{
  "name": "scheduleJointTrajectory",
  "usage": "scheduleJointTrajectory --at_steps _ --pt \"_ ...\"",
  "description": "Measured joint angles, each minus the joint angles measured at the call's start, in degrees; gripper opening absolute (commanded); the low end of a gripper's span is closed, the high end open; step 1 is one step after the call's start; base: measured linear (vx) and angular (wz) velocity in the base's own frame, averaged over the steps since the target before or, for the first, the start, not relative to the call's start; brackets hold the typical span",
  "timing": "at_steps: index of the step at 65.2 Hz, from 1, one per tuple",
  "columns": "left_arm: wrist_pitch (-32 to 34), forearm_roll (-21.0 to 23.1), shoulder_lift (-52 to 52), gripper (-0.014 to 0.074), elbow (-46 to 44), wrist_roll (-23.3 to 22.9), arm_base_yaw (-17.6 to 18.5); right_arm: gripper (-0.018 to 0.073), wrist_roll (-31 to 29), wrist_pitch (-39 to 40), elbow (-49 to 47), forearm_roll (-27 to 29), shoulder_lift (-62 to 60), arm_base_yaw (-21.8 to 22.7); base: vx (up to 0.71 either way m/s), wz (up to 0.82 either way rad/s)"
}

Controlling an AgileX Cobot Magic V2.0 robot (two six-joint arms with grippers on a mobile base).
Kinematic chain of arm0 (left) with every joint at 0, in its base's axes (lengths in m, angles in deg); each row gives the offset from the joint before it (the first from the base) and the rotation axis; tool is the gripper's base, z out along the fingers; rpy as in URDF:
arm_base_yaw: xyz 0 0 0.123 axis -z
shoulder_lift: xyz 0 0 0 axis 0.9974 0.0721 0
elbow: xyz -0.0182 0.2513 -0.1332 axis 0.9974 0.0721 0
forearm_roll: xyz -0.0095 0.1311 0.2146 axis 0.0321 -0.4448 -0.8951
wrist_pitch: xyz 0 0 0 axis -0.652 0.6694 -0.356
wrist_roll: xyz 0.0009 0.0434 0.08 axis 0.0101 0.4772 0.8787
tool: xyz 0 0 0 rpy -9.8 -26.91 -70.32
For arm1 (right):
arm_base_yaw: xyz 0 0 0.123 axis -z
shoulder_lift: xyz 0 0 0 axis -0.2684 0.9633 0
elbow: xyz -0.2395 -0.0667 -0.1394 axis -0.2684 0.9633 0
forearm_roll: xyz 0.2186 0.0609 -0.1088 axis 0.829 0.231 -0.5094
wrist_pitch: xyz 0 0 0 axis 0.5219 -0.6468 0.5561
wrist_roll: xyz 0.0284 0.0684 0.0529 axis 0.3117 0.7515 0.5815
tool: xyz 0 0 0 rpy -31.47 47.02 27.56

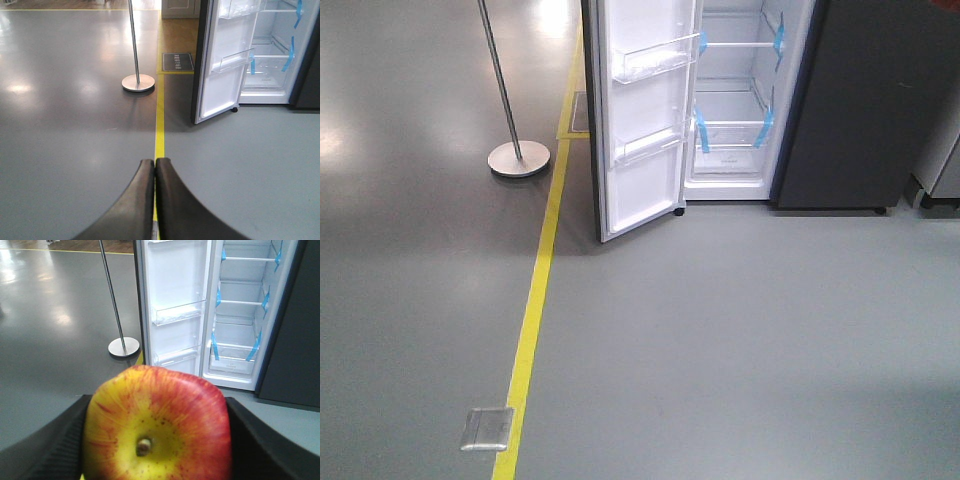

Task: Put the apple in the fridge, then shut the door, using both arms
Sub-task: 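Approach the refrigerator opening, stopping beside the open door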

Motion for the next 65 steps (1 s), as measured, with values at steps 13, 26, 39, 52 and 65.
scheduleJointTrajectory --at_steps 13,26,39,52,65 --pt "0.0 0.0 0.0 -0.0006 0.0 0.0 0.0 0.0158 0.0 0.0 0.0 0.0 0.0 0.0 0.22 -0.02" --pt "0.0 0.0 0.0 -0.0006 0.0 0.0 0.0 0.0158 0.0 0.0 0.0 0.0 0.0 0.0 0.20 -0.01" --pt "0.0 0.0 0.0 -0.0006 0.0 0.0 0.0 0.0158 0.0 0.0 0.0 0.0 0.0 0.0 0.19 0.01" --pt "0.0 0.0 0.0 -0.0006 0.0 0.0 0.0 0.0158 0.0 0.0 0.0 0.0 0.0 0.0 0.19 0.02" --pt "0.0 0.0 0.0 -0.0006 0.0 0.0 0.0 0.0158 0.0 0.0 0.0 0.0 0.0 0.0 0.18 0.01"
